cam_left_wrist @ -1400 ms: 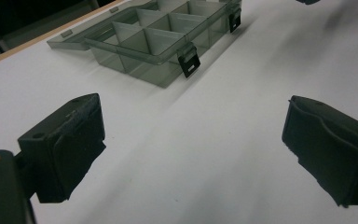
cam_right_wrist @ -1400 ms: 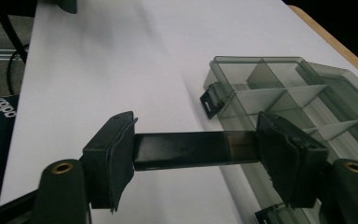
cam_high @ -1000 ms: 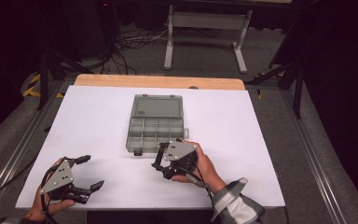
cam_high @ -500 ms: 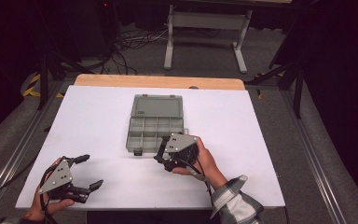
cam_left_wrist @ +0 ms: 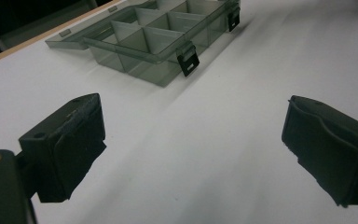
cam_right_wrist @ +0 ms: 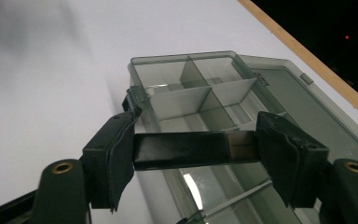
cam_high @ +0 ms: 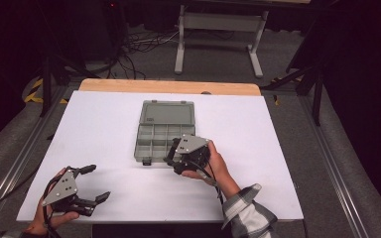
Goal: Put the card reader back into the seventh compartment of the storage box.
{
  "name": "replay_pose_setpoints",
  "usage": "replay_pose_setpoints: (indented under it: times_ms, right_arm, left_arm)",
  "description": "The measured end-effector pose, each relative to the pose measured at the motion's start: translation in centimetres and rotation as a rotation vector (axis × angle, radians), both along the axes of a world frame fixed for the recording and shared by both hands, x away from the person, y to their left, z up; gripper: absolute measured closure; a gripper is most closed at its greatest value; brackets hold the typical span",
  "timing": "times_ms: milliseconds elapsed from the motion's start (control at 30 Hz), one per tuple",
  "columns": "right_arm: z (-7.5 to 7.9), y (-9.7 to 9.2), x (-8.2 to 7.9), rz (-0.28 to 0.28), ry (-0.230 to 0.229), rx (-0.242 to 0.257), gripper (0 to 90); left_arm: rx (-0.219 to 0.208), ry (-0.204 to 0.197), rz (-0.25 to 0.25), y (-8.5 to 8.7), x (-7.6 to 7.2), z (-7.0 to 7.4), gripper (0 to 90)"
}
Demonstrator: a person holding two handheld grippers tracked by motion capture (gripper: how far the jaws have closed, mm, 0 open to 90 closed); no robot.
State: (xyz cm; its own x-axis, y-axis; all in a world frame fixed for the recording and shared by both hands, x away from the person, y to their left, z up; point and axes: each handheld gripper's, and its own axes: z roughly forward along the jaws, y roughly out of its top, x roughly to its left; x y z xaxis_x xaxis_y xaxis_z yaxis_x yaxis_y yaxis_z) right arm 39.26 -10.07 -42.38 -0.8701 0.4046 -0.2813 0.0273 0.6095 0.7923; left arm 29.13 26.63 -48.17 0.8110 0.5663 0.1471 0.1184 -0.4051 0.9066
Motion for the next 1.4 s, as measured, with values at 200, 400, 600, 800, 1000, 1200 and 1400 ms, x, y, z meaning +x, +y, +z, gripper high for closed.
replay_pose_setpoints:
  times_ms: [200, 400, 600, 800, 1000, 1200, 1400]
  right_arm:
    - [-0.6, 0.0, 1.3, -0.042, 0.014, 0.004, 31.0]
    - [-0.9, -0.1, 2.0, -0.072, 0.033, 0.013, 31.0]
    - [-1.2, -0.1, 2.4, -0.085, 0.045, 0.02, 31.0]
    - [-1.5, 0.0, 2.5, -0.091, 0.051, 0.016, 31.0]
    - [-1.8, 0.1, 2.8, -0.108, 0.063, 0.017, 31.0]
    - [-2.0, 0.3, 2.8, -0.111, 0.066, 0.014, 30.9]
    - [-2.3, 0.5, 2.9, -0.121, 0.075, 0.006, 30.9]
  left_arm:
    - [0.003, 0.001, -0.005, -0.1, 0.0, 0.0, 6.9]
    - [0.003, 0.005, -0.012, -0.1, 0.0, -0.1, 6.9]
    - [0.006, 0.006, -0.014, -0.1, 0.0, -0.1, 7.0]
    - [0.006, 0.006, -0.016, -0.1, 0.0, -0.1, 7.0]
    - [0.006, 0.007, -0.018, -0.1, 0.0, -0.1, 7.2]
    - [0.004, 0.008, -0.02, -0.1, 0.0, 0.0, 7.3]
    - [0.005, 0.008, -0.021, -0.2, 0.0, -0.1, 7.3]
